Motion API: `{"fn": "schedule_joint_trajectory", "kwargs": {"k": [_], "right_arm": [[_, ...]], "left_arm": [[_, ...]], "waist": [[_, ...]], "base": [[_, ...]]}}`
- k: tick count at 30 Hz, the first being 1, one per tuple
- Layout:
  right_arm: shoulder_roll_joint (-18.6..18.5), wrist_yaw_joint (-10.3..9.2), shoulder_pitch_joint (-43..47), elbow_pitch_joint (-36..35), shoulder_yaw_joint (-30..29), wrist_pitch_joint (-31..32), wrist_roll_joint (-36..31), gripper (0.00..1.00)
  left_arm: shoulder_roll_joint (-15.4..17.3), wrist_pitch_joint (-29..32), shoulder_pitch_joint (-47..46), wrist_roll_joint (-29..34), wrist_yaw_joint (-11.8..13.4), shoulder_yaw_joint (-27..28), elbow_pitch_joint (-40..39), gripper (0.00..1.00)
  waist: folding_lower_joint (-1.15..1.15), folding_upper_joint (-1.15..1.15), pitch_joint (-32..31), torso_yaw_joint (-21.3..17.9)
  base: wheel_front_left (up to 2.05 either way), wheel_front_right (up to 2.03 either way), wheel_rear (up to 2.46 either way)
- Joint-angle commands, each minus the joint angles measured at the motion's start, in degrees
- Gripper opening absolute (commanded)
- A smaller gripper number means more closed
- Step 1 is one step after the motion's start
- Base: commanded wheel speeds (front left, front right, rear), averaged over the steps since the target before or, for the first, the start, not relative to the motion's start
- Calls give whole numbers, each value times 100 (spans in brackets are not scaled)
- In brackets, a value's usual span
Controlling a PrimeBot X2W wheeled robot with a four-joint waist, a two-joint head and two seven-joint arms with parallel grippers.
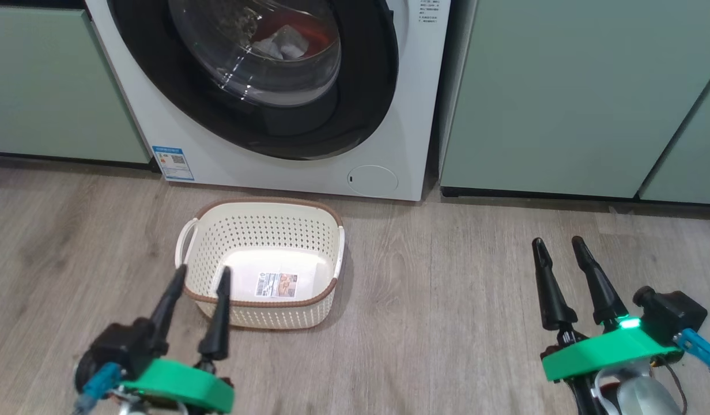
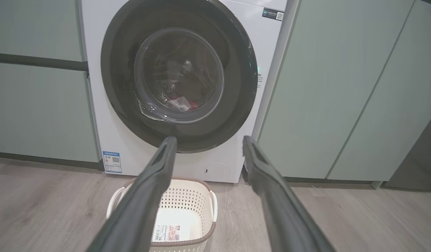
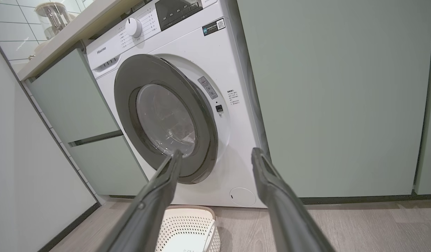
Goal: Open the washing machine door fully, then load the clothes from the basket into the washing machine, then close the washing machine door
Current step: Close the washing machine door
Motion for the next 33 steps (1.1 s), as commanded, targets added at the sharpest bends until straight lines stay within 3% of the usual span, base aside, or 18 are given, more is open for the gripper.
{"fn": "schedule_joint_trajectory", "kwargs": {"k": [1, 33], "right_arm": [[-23, 0, -170, -169, 142, -37, 0, 100], [98, 0, -186, 73, -157, -37, -473, 100]], "left_arm": [[-26, -55, -135, 38, 2, 110, -174, 100], [-28, -56, -225, 246, -8, -147, 127, 100]], "waist": [[0, 0, 1, -6], [0, 0, 22, 24]], "base": [[0, 0, 0], [0, 0, 0]]}}
